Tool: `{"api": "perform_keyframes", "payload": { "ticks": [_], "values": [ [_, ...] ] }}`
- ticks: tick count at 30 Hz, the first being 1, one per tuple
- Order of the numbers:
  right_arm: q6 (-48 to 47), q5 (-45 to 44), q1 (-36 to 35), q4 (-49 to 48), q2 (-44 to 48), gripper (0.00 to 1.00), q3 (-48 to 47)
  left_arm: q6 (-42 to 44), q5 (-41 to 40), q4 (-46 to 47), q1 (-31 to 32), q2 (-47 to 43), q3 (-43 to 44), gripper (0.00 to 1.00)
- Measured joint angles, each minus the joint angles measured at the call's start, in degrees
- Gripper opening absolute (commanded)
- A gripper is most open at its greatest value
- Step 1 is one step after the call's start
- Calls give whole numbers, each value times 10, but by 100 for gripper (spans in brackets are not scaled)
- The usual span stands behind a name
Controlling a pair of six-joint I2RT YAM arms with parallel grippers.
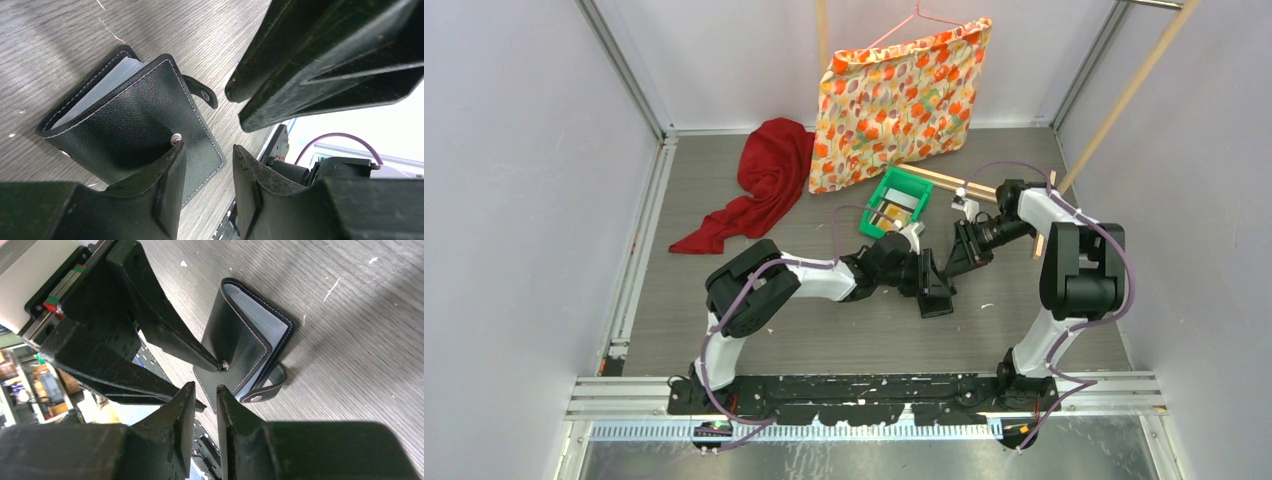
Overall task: Put the credit cards into the card holder
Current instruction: Close the card holder at the center of the board.
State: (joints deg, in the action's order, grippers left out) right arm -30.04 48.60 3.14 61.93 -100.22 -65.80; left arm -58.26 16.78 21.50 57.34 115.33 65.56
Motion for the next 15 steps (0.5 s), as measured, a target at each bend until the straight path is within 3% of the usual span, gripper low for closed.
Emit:
{"api": "perform_keyframes", "payload": {
  "ticks": [15],
  "values": [
    [71, -91, -52, -53, -70, 19, -6, -12, 44, 156, -41, 0, -71, 42]
  ]
}}
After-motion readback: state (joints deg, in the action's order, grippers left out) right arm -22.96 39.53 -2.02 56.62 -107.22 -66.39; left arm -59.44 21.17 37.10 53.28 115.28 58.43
